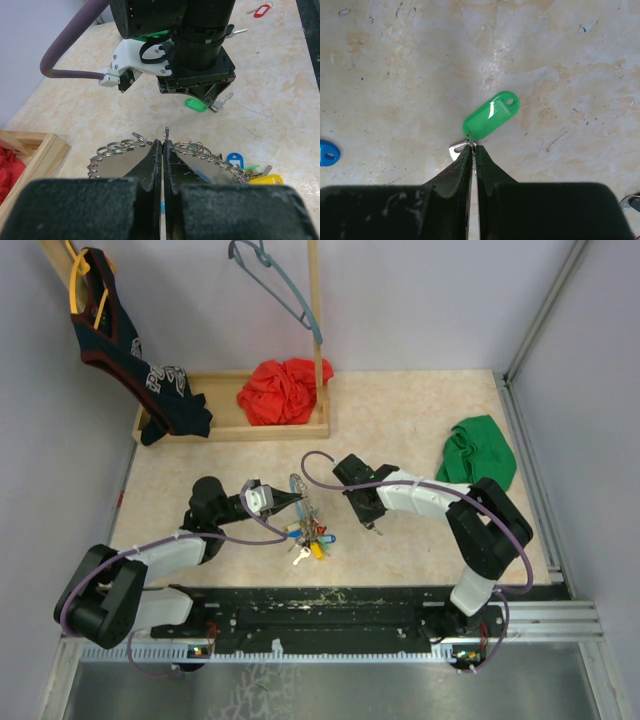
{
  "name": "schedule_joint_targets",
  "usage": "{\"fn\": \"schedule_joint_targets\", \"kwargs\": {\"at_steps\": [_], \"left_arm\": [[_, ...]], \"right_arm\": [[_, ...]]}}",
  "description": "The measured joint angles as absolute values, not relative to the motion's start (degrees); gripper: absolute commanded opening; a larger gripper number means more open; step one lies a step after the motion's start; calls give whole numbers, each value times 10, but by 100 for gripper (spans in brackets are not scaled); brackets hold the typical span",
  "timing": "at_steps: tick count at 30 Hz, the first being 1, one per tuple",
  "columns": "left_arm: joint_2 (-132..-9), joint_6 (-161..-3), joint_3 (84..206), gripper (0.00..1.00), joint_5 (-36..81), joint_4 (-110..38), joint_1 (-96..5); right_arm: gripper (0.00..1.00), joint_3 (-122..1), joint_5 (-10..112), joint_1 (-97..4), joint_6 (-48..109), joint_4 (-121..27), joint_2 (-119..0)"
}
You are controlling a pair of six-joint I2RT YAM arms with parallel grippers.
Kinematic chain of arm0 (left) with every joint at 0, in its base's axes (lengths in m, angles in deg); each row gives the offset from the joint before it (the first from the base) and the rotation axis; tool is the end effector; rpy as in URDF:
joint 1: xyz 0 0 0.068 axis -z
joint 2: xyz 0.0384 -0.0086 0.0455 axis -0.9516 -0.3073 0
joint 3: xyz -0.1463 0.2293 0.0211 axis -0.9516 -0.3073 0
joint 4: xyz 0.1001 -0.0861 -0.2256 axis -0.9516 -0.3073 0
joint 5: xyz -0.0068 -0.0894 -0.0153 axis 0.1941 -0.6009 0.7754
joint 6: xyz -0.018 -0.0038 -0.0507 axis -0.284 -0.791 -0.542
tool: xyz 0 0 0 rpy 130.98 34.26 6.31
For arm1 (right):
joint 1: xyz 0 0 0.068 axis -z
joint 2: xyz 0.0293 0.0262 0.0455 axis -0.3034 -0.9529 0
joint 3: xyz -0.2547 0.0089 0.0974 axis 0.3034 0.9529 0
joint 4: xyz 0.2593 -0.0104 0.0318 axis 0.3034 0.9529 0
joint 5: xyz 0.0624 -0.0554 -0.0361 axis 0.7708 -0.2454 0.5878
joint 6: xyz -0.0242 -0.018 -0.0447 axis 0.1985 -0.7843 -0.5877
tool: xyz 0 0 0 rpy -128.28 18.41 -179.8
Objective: Put the keys on the keyring
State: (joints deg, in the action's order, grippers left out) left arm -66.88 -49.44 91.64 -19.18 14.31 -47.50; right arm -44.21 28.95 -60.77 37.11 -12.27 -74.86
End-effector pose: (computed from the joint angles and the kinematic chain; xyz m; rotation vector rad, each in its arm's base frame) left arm 0.1975 -0.1205 0.2060 1.2016 1.0859 -0.7288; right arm 0.2355 0.2082 0.1722 -0.6509 2.6737 -0.1050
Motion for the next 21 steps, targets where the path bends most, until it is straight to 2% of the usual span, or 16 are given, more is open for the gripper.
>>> {"fn": "schedule_joint_targets", "kwargs": {"at_steps": [8, 21], "left_arm": [[-669, -495, 916, 0, -192, 143, -475], [-669, -498, 916, 0, -193, 144, -475]], "right_arm": [[11, -442, 305, -608, 371, -123, -749], [9, -444, 306, -608, 372, -122, -764]]}}
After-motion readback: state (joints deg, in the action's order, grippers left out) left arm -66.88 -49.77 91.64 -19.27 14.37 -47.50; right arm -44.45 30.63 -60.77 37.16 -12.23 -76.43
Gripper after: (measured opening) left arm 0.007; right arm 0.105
